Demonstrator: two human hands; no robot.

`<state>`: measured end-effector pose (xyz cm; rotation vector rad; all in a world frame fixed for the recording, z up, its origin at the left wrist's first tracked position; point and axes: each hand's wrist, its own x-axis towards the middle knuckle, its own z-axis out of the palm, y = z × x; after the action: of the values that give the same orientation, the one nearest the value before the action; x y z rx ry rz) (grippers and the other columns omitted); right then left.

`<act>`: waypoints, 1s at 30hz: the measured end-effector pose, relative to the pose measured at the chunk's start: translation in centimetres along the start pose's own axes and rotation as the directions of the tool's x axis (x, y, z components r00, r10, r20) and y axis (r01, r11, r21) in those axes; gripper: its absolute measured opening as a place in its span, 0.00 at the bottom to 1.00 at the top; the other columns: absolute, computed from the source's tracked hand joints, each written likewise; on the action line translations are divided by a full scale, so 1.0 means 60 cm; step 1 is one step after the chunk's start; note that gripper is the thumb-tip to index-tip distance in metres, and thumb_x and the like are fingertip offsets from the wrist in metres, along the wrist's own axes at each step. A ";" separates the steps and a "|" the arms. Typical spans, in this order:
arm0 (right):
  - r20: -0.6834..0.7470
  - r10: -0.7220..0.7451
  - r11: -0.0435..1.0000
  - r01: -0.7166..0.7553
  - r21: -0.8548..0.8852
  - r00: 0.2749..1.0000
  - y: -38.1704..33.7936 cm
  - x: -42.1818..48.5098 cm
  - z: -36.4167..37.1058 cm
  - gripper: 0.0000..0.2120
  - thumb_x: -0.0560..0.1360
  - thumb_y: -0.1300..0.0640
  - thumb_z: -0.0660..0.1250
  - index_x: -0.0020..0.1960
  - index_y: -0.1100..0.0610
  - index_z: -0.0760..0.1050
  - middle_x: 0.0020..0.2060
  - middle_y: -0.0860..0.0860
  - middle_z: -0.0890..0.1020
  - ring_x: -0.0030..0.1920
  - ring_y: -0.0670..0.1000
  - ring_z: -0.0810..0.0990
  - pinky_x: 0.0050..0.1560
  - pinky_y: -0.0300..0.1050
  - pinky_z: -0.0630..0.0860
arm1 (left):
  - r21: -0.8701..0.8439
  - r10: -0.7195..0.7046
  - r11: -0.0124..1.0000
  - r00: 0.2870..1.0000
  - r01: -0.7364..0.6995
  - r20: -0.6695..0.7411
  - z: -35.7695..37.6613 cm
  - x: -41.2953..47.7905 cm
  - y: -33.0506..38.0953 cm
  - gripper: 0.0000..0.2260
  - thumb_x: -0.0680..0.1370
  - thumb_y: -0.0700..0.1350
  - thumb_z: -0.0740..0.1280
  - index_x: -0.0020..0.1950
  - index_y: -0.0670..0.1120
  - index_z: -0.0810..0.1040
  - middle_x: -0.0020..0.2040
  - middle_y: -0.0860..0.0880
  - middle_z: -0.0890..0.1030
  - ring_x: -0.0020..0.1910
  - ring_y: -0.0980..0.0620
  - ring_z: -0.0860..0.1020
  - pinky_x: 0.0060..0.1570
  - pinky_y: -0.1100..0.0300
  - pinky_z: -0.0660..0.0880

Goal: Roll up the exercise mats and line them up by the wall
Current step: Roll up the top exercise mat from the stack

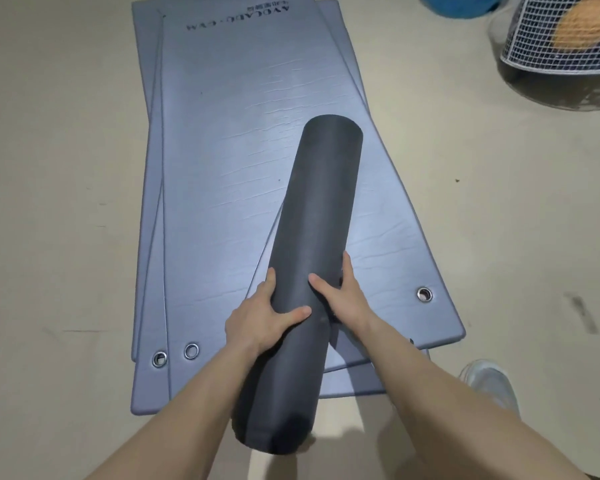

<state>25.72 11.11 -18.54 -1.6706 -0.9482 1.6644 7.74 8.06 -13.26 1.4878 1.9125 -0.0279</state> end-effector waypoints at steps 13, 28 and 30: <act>-0.375 -0.060 0.963 -0.045 -0.264 0.925 -0.099 0.076 -0.308 0.57 0.55 0.29 0.79 0.77 0.40 0.57 0.63 0.45 0.79 0.59 0.52 0.82 0.61 0.55 0.79 | -0.189 0.323 0.931 0.945 -0.311 0.040 0.137 0.118 0.315 0.46 0.74 0.70 0.67 0.84 0.59 0.46 0.77 0.55 0.70 0.72 0.48 0.73 0.63 0.52 0.73; -0.488 -0.147 0.600 -0.315 -0.735 0.860 -0.176 0.253 -0.754 0.51 0.67 0.24 0.62 0.82 0.40 0.44 0.75 0.52 0.66 0.71 0.61 0.68 0.70 0.61 0.66 | -0.159 0.472 0.881 0.853 -0.446 0.223 0.315 0.295 0.753 0.40 0.82 0.53 0.65 0.84 0.56 0.41 0.51 0.47 0.84 0.49 0.45 0.80 0.48 0.54 0.75; -0.518 -0.248 0.564 -0.313 -0.765 0.819 -0.165 0.259 -0.756 0.41 0.75 0.24 0.47 0.82 0.40 0.46 0.75 0.52 0.68 0.69 0.60 0.71 0.69 0.60 0.65 | -0.017 0.516 0.853 0.838 -0.521 0.179 0.264 0.341 0.761 0.26 0.80 0.52 0.61 0.80 0.58 0.66 0.49 0.51 0.86 0.51 0.46 0.82 0.52 0.53 0.78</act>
<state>69.56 32.83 -17.47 -2.6076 -1.4867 0.5222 53.02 34.10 -18.37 1.9143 1.3214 0.0555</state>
